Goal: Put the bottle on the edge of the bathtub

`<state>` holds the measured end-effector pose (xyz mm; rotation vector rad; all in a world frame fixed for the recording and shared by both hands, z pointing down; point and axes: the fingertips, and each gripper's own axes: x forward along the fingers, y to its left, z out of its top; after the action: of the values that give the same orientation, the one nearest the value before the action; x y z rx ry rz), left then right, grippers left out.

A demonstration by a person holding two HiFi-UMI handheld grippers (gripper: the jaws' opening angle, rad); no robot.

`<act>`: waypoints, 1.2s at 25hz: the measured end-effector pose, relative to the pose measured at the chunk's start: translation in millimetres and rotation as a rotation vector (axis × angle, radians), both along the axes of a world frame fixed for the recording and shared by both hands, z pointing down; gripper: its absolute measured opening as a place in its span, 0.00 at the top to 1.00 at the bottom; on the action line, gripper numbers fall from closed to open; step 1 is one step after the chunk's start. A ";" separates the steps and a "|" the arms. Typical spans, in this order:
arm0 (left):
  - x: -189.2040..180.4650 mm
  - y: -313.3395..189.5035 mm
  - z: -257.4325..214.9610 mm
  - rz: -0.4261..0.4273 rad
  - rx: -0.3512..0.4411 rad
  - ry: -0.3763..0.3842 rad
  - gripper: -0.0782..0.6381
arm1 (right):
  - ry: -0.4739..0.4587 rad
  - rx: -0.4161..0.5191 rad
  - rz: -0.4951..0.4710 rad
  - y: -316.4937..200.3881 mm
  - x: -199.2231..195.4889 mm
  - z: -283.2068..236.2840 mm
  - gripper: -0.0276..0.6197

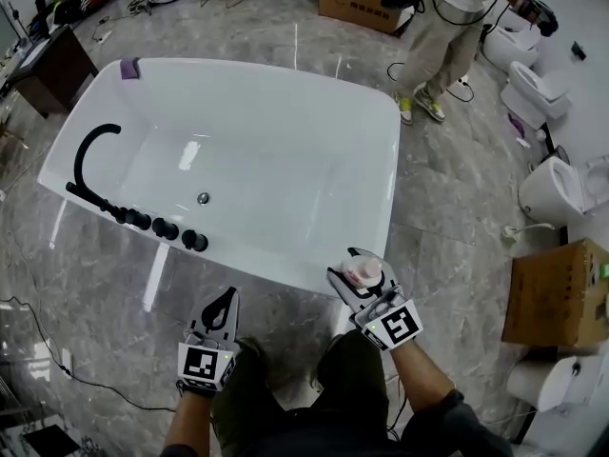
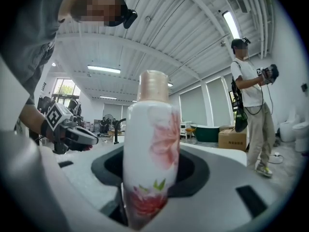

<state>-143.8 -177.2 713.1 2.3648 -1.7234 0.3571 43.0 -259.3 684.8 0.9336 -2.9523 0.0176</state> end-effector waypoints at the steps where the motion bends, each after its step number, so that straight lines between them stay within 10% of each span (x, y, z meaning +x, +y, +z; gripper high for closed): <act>1: -1.1 -0.6 6.5 -0.002 -0.004 0.000 0.89 | -0.002 0.000 -0.004 -0.4 -1.0 5.3 0.63; 30: 5.5 -11.2 89.3 0.000 -0.060 0.006 0.89 | 0.019 0.065 -0.163 14.2 -15.1 75.2 0.62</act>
<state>-138.3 -188.4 802.4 2.3214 -1.6866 0.3958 27.9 -245.1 760.0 0.6915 -3.0171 -0.0930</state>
